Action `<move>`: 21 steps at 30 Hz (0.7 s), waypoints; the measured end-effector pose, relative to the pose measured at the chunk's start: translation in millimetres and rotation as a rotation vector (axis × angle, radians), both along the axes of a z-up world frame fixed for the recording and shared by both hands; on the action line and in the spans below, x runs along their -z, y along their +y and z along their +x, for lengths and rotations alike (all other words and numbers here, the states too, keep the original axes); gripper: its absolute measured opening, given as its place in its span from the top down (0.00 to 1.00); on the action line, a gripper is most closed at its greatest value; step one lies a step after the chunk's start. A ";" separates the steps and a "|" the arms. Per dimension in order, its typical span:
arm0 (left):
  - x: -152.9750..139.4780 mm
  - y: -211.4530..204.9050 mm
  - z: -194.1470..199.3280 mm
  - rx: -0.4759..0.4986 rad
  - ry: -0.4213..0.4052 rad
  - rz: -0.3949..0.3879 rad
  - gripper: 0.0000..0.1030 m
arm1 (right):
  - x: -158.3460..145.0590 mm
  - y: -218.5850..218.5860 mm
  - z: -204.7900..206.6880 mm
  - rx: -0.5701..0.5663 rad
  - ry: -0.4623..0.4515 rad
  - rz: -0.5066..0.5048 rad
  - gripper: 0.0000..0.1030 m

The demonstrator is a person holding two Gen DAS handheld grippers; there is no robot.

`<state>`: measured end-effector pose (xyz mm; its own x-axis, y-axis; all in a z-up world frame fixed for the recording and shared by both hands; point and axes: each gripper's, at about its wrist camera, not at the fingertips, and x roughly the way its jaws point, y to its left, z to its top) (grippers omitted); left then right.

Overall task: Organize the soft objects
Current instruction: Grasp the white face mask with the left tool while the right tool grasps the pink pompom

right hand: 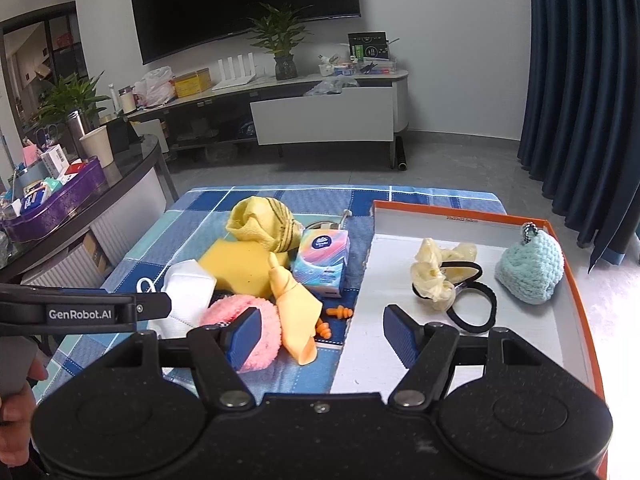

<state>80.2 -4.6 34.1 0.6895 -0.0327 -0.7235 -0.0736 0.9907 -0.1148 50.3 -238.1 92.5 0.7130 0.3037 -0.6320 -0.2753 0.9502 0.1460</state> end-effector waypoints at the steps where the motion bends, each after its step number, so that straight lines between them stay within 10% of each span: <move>1: 0.9 2.5 -0.8 -0.003 0.000 0.002 0.18 | 1.3 1.6 -0.2 -0.003 0.002 0.001 0.22; 21: 34.5 31.2 11.5 -0.009 0.058 -0.045 0.12 | 20.6 17.5 -7.7 -0.043 0.048 0.022 0.22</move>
<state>91.7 26.6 -0.4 0.6470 -0.0598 -0.7601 -0.0901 0.9839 -0.1541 42.6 -220.6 72.0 0.6680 0.3470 -0.6583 -0.3075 0.9343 0.1805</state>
